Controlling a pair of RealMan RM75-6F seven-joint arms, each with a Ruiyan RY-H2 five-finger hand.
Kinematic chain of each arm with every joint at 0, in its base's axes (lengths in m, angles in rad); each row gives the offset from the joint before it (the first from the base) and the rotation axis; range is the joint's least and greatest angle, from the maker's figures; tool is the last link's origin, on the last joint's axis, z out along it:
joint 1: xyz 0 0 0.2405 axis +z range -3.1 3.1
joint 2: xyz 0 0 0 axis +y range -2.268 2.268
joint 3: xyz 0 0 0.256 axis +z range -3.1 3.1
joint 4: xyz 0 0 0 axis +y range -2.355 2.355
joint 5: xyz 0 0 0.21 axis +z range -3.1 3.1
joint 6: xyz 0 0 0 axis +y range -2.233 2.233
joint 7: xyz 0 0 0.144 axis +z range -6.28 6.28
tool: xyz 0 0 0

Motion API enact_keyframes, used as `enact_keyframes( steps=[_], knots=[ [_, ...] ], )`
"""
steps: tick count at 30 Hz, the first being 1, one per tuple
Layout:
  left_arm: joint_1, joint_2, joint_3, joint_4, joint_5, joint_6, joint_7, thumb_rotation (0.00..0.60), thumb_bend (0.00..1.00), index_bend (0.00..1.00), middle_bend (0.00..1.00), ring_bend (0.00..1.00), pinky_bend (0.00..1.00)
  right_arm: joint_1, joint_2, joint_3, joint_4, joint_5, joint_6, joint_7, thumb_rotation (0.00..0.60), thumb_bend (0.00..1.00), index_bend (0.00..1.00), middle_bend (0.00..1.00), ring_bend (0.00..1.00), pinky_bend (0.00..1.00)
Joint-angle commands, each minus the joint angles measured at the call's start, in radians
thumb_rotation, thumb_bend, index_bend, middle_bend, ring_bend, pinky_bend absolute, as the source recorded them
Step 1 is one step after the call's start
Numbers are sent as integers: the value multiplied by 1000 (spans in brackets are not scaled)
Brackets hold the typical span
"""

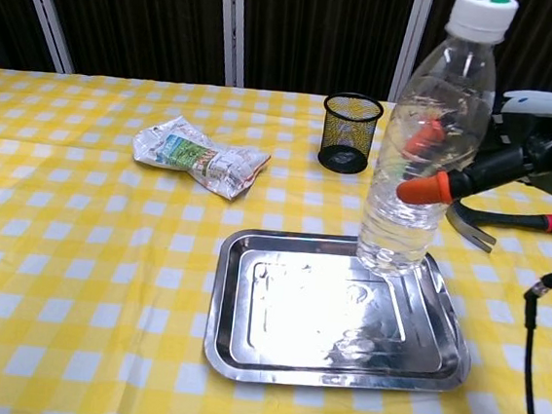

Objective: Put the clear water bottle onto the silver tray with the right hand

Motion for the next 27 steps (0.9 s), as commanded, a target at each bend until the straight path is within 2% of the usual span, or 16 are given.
enact_keyframes(
  steps=[1,7,14,20,27],
  knots=[
    [-1,-2,1,-2,1,-1,5,600,190,43,0,0,0,-48,73,0,13,6,2,47,600,767,887,670,344,0],
    [-4,-13,2,-6,-4,-7,33,600,190,42,0,0,0,-151,256,-21,67,-45,-99,208,600,766,887,670,344,0],
    [-3,-19,0,-11,-11,-2,48,600,190,43,0,0,0,-222,392,-30,144,-127,-222,372,600,766,888,670,344,0],
    [-2,-18,0,-13,-10,-1,47,600,190,43,0,0,0,-221,407,-34,156,-165,-268,401,600,767,888,670,344,0],
    [-1,-10,-1,-11,-7,1,27,600,190,42,0,0,0,-172,306,-48,114,-160,-250,314,600,769,892,670,344,0]
  ],
)
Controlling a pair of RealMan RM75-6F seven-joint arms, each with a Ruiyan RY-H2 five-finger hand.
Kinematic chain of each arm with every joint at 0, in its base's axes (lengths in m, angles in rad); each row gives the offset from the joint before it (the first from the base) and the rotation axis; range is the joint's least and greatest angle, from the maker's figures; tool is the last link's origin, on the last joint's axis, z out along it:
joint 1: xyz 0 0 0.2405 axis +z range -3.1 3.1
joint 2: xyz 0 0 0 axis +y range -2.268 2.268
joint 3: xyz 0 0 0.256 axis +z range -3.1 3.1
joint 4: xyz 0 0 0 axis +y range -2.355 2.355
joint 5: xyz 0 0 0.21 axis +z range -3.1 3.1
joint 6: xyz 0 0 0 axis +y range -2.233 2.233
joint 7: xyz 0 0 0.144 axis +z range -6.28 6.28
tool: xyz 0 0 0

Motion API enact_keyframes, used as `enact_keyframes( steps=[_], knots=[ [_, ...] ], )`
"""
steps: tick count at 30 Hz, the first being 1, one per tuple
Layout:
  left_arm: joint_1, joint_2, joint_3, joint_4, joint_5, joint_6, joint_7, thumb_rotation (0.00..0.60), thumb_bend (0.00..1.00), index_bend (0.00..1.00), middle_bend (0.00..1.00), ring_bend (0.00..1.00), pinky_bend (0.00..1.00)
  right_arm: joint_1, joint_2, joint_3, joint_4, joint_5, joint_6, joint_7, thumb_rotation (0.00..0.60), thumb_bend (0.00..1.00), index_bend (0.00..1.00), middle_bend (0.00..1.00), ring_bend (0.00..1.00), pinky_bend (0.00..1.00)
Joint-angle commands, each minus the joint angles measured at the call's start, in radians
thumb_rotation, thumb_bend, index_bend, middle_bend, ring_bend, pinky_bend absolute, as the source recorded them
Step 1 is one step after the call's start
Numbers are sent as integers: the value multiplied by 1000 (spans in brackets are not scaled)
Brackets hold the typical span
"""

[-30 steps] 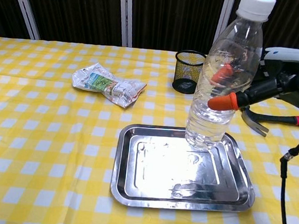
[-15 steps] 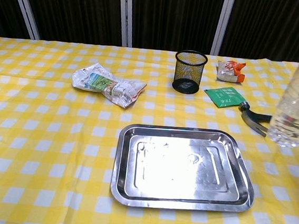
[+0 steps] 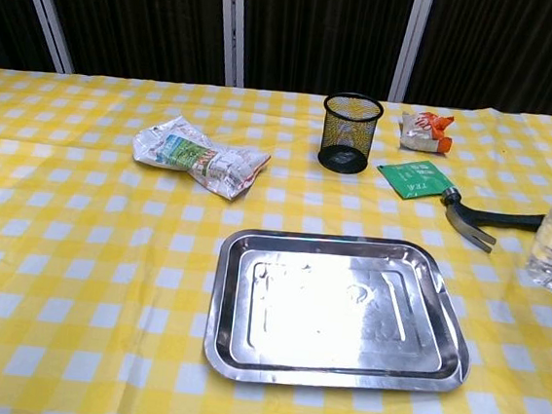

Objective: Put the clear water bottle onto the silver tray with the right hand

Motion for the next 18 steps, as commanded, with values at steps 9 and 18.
enact_keyframes(
  steps=[9,18],
  knots=[
    [0,14,-2,8,3,-4,-39,600,190,42,0,0,0,136,-241,-5,-69,103,97,-240,600,769,892,670,344,0],
    [-1,19,0,9,6,-9,-50,600,190,42,0,0,0,205,-435,3,-34,193,198,-357,600,775,892,670,345,0]
  ],
)
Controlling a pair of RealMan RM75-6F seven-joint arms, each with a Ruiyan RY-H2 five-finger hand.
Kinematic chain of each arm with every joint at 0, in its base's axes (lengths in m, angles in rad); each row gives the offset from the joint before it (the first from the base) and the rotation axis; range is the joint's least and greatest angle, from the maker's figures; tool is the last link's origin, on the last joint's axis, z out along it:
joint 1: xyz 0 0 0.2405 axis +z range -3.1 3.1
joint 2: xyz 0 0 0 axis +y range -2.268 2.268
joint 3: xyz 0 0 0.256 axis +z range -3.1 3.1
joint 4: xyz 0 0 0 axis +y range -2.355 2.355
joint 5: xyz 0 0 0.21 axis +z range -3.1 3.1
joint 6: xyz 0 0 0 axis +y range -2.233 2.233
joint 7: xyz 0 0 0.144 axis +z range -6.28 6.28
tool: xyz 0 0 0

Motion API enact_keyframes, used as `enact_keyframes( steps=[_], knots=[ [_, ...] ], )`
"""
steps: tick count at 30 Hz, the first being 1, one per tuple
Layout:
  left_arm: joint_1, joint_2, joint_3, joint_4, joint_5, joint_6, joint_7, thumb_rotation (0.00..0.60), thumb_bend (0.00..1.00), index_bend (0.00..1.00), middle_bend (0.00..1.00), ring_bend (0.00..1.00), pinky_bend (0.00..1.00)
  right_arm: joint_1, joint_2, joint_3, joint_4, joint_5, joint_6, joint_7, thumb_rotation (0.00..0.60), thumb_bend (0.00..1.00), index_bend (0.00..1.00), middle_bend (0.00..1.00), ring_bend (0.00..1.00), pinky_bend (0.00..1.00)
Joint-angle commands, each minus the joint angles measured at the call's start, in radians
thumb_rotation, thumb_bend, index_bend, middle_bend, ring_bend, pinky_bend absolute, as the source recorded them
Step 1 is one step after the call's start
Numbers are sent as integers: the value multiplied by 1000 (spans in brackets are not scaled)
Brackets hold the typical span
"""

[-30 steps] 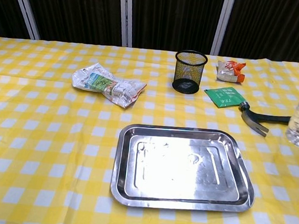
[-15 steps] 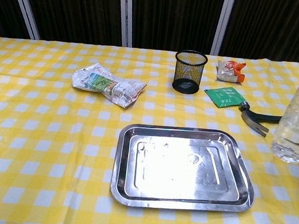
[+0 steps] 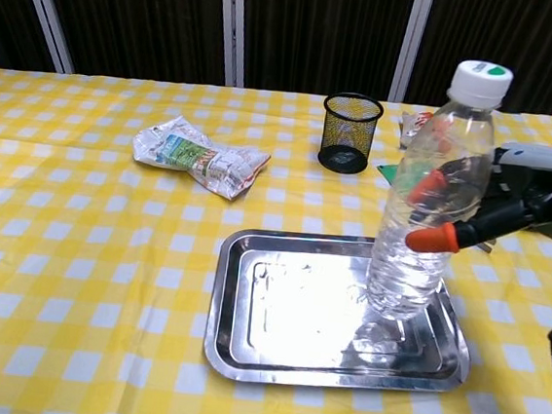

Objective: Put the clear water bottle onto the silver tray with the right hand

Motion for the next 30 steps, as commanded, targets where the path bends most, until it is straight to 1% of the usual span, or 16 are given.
enact_keyframes(
  steps=[1,6,9,12,16,18,20,23,24,26,30],
  knots=[
    [0,0,0,0,0,0,-2,600,190,42,0,0,0,28,-74,5,35,29,47,-40,600,776,892,670,345,0],
    [-1,1,-2,1,-3,-1,-4,600,190,42,0,0,0,30,-143,0,77,15,104,-68,600,776,892,670,345,0],
    [-1,1,-1,1,-2,-2,-3,600,190,43,0,0,0,23,-172,4,99,7,124,-62,600,776,892,670,345,0],
    [-1,0,-1,1,-1,-2,-2,600,190,42,0,0,0,16,-182,7,114,-3,126,-54,600,776,892,670,345,0],
    [-2,0,-1,1,-3,-2,-1,600,190,43,0,0,0,8,-174,0,119,-20,121,-60,600,773,892,670,345,0],
    [-2,-1,-1,1,-4,-4,1,600,190,43,0,0,0,4,-167,-3,116,-24,115,-60,600,718,892,670,345,0],
    [-3,-2,-1,0,-4,-5,5,600,190,43,0,0,0,1,-161,-5,113,-26,106,-62,600,593,882,670,345,0],
    [-3,-3,0,-1,-3,-4,9,600,190,43,0,0,0,0,-152,-11,110,-26,86,-65,600,472,870,670,345,0],
    [-2,-3,0,-2,-2,-3,9,600,190,43,0,0,0,-1,-150,-11,112,-23,81,-65,600,447,866,670,345,0],
    [-2,-3,0,-2,-3,-1,9,600,190,42,0,0,0,-2,-149,-12,112,-22,74,-65,600,367,841,670,345,0],
    [-2,-2,-1,-1,-4,-1,7,600,190,42,0,0,0,-4,-138,-13,113,-12,51,-62,600,249,778,670,345,0]
  ],
)
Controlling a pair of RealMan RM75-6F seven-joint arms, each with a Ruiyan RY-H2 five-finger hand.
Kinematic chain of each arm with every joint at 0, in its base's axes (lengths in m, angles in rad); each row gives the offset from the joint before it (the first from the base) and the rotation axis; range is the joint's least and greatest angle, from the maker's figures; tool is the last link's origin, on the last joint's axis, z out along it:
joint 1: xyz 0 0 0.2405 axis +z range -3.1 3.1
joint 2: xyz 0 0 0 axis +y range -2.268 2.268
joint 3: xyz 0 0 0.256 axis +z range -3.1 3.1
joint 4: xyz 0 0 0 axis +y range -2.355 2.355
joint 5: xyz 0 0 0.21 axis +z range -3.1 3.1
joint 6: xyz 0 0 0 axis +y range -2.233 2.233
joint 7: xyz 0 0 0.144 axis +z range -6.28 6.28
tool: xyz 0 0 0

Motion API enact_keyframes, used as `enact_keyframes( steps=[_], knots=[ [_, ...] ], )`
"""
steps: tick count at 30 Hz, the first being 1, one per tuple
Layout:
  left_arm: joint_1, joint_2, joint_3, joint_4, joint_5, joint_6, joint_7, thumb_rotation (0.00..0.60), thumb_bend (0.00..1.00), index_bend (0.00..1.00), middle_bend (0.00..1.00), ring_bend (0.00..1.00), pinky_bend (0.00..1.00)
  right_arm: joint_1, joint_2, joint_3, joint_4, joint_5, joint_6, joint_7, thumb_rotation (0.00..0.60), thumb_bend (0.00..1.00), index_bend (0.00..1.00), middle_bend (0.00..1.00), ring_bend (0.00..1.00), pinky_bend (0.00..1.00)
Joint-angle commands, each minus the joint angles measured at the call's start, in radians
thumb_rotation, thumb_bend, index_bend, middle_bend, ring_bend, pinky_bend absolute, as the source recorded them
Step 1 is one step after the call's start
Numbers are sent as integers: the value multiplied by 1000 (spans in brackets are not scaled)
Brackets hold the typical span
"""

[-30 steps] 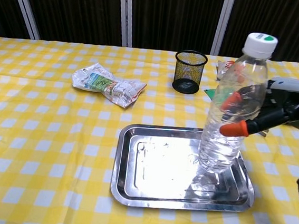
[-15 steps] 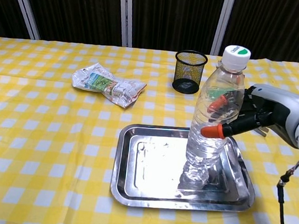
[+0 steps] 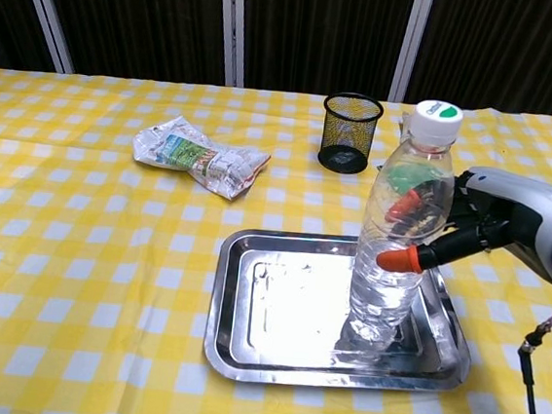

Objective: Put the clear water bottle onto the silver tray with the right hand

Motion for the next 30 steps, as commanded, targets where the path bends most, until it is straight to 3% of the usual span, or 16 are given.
enact_keyframes(
  steps=[1,9,17,30],
  knots=[
    [-1,0,0,0,0,-1,-1,600,190,42,0,0,0,-3,8,0,1,4,-15,7,600,226,759,669,345,0],
    [-1,0,1,0,3,-1,1,600,190,43,0,0,0,-9,30,-1,1,4,-48,22,600,173,611,585,331,0],
    [-1,-1,2,0,3,-1,5,600,190,42,0,0,0,-15,73,-8,-5,11,-102,43,600,54,319,374,223,0],
    [-2,-4,1,-1,-1,-3,13,600,190,43,0,0,0,-23,138,-14,-3,-7,-203,120,600,5,184,199,158,0]
  ],
)
